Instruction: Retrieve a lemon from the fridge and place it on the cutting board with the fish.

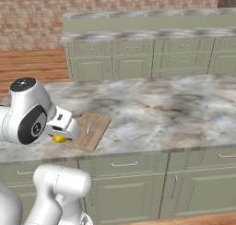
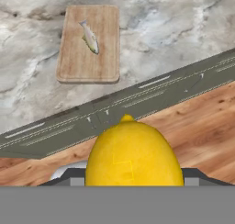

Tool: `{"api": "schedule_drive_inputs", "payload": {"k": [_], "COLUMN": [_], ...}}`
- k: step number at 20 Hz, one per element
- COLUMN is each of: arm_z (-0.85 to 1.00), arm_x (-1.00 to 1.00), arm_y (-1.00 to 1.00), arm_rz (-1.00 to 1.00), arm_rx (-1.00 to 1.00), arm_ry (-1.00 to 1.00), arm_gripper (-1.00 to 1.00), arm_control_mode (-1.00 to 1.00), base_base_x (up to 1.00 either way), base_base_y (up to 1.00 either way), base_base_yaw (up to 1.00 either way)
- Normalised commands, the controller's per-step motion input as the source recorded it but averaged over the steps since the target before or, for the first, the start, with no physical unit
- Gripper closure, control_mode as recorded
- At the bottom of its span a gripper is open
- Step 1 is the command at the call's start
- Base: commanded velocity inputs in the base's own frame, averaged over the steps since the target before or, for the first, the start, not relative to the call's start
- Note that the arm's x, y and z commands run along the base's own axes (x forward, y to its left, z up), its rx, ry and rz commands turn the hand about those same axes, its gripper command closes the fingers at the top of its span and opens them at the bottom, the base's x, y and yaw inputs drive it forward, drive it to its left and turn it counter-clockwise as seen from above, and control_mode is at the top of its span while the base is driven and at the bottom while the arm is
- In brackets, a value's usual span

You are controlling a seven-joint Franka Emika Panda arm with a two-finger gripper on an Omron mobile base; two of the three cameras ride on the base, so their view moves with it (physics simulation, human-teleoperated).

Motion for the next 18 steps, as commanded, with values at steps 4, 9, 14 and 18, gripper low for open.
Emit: {"api": "schedule_drive_inputs", "payload": {"k": [4,9,14,18], "arm_z": [0.0,0.0,0.0,-0.08], "arm_x": [0.0,0.4,0.98,1.0], "arm_y": [0.0,0.0,0.07,0.07], "arm_rz": [0.0,0.01,0.12,0.12], "arm_rx": [0.0,0.0,0.0,0.0], "arm_ry": [0.0,0.0,0.03,0.11], "arm_gripper": [1.0,1.0,1.0,1.0], "arm_control_mode": [1.0,-1.0,-1.0,-1.0], "base_base_x": [0.0,0.0,0.0,0.0], "base_base_y": [0.21,0.0,0.0,0.0], "base_base_yaw": [0.0,0.0,0.0,0.0]}}
